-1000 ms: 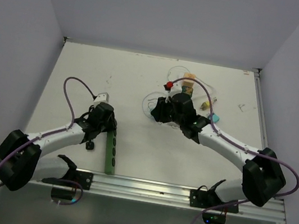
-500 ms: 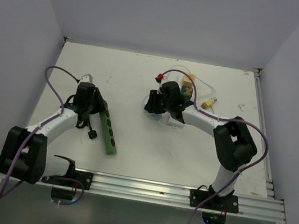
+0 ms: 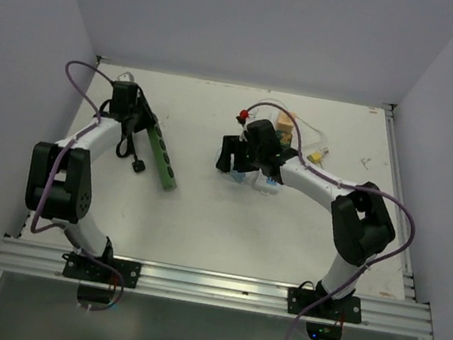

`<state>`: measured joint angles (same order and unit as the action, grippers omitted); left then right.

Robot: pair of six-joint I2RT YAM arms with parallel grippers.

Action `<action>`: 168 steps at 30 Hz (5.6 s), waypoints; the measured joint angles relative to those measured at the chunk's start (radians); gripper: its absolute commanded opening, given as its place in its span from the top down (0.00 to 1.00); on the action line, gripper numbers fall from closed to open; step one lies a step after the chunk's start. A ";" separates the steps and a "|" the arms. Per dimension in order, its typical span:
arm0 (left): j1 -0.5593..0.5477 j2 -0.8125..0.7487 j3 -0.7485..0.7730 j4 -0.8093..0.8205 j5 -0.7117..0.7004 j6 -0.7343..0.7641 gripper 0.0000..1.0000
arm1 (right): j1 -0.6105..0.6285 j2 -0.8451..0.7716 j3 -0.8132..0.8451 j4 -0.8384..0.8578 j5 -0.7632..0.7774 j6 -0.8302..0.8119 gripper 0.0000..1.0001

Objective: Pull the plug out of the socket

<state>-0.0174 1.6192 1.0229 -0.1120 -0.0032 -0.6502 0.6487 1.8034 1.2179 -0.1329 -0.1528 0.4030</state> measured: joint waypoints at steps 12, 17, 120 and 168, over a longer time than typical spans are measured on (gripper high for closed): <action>0.100 0.402 0.452 -0.056 0.043 0.048 0.49 | -0.002 -0.220 -0.020 -0.093 -0.137 -0.020 0.08; 0.103 0.476 0.500 -0.064 0.062 0.068 0.20 | -0.032 -0.317 -0.131 -0.120 -0.098 -0.015 0.11; -0.661 -0.162 -0.172 0.316 -0.005 0.323 0.14 | 0.222 -0.620 -0.631 -0.096 0.265 -0.176 0.85; -0.732 0.050 -0.309 0.646 -0.116 0.460 1.00 | 0.007 -0.705 -0.664 -0.076 0.017 -0.159 0.94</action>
<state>-0.7490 1.6688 0.7139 0.5343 -0.1192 -0.1898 0.6556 1.0985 0.5541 -0.2092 -0.1360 0.2436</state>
